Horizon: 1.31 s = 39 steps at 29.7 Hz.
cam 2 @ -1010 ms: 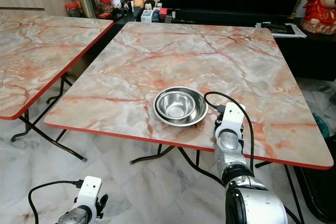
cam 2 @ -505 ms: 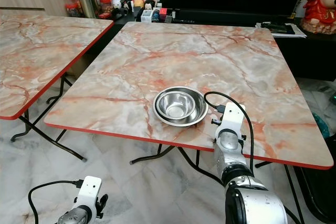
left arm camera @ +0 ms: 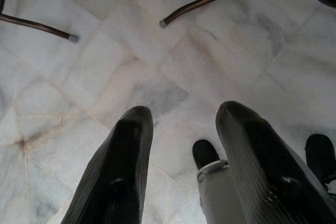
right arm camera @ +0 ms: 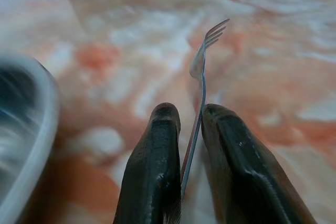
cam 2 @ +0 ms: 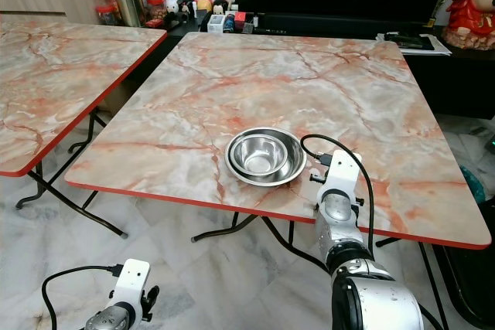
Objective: Setting the table
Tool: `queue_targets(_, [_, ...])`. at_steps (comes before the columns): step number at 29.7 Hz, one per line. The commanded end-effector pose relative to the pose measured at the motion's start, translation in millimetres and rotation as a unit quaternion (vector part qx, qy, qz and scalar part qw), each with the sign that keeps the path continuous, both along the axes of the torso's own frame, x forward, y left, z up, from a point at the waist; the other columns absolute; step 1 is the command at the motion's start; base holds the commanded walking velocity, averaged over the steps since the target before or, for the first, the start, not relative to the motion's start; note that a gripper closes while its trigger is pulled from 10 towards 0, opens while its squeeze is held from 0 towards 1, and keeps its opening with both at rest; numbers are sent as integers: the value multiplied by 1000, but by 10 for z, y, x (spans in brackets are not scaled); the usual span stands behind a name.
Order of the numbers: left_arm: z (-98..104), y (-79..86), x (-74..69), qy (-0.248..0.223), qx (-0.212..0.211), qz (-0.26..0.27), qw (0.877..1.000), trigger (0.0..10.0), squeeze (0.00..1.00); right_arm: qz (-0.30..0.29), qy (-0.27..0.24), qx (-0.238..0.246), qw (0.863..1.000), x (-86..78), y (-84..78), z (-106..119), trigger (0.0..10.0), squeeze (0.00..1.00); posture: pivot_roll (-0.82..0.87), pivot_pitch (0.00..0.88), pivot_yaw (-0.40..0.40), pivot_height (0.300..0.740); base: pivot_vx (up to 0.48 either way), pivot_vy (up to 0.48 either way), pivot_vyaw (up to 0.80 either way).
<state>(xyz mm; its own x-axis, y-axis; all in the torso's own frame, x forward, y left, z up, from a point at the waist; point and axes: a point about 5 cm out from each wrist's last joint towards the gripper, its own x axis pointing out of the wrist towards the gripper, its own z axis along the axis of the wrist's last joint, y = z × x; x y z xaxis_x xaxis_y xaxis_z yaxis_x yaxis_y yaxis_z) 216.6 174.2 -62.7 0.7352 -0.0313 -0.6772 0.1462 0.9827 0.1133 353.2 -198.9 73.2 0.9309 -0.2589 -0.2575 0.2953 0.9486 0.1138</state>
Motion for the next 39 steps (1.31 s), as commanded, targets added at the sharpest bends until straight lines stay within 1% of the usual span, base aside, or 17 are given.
queue_targets(1, [18, 1, 35, 0, 0, -3, 1000, 10000, 0, 4, -41, 28, 999, 75, 25, 143, 0, 0, 20, 0, 27, 705, 0, 0, 0])
queue_targets(5, [17, -8, 34, 1, -1, -5, 1000, 10000, 0, 21, -52, 36, 998, 94, 70, 170, 0, 0, 16, 0, 28, 705, 0, 0, 0])
queue_targets(7, [18, -12, 37, 0, -1, -4, 1000, 10000, 0, 23, -58, 64, 996, 92, 99, 159, 0, 0, 16, 0, 28, 705, 0, 0, 0])
queue_targets(8, [19, -12, 37, 0, -1, -4, 1000, 10000, 0, 25, -54, 58, 997, 90, 104, 151, 0, 0, 16, 0, 28, 705, 0, 0, 0])
queue_targets(10, [19, -15, 38, -1, -2, -5, 1000, 10000, 0, 25, -26, 13, 999, 73, 90, 107, 0, 0, 21, 0, 26, 705, 0, 0, 0])
queue_targets(11, [19, -15, 37, -1, -2, -4, 1000, 10000, 0, 21, -13, -26, 999, 59, 59, 91, 0, 0, 20, 0, 26, 705, 0, 0, 0])
queue_targets(12, [19, -15, 37, -1, -2, -4, 1000, 10000, 0, 21, -13, -26, 999, 59, 59, 91, 0, 0, 20, 0, 26, 705, 0, 0, 0])
queue_targets(14, [16, -15, 33, 0, -2, -4, 1000, 10000, 0, 15, 5, -73, 997, 52, 3, 88, 0, 0, 16, 0, 29, 705, 0, 0, 0])
queue_targets(15, [16, -15, 33, 0, -2, -4, 1000, 10000, 0, 15, 5, -73, 997, 52, 3, 88, 0, 0, 16, 0, 29, 705, 0, 0, 0])
queue_targets(16, [16, -17, 33, 0, -2, -5, 1000, 10000, 0, 16, 3, -106, 994, 65, -36, 129, 0, 0, 16, 0, 28, 705, 0, 0, 0])
queue_targets(19, [15, -21, 32, 0, -3, -5, 1000, 10000, 0, 4, 1, -159, 987, 91, -125, 215, 0, 0, 13, 0, 26, 705, 0, 0, 0])
queue_targets(25, [17, -31, 35, -1, -5, -4, 1000, 10000, 0, -16, -15, -158, 987, 107, -182, 284, 0, 0, 14, 0, 24, 705, 0, 0, 0])
queue_targets(28, [17, -35, 35, -2, -6, -4, 1000, 10000, 0, -21, 1, -177, 984, 110, -204, 283, 0, 0, 13, 0, 24, 705, 0, 0, 0])
queue_targets(30, [15, -34, 33, -1, -5, -4, 1000, 10000, 0, -18, 3, -176, 984, 109, -198, 276, 0, 0, 12, 0, 24, 705, 0, 0, 0])
queue_targets(31, [14, -34, 32, 0, -5, -4, 1000, 10000, 0, -14, 6, -174, 985, 109, -187, 265, 8000, 0, 12, 0, 24, 705, 0, 0, 0])
queue_targets(32, [14, -33, 31, 0, -5, -4, 1000, 10000, 0, -10, 8, -170, 985, 107, -174, 254, 10000, 0, 12, 0, 25, 705, 0, 0, 0])
queue_targets(39, [14, -34, 32, 0, -5, -6, 1000, 10000, 0, 5, 15, -154, 988, 102, -107, 207, 10000, 0, 18, 0, 24, 705, 0, 0, 0])
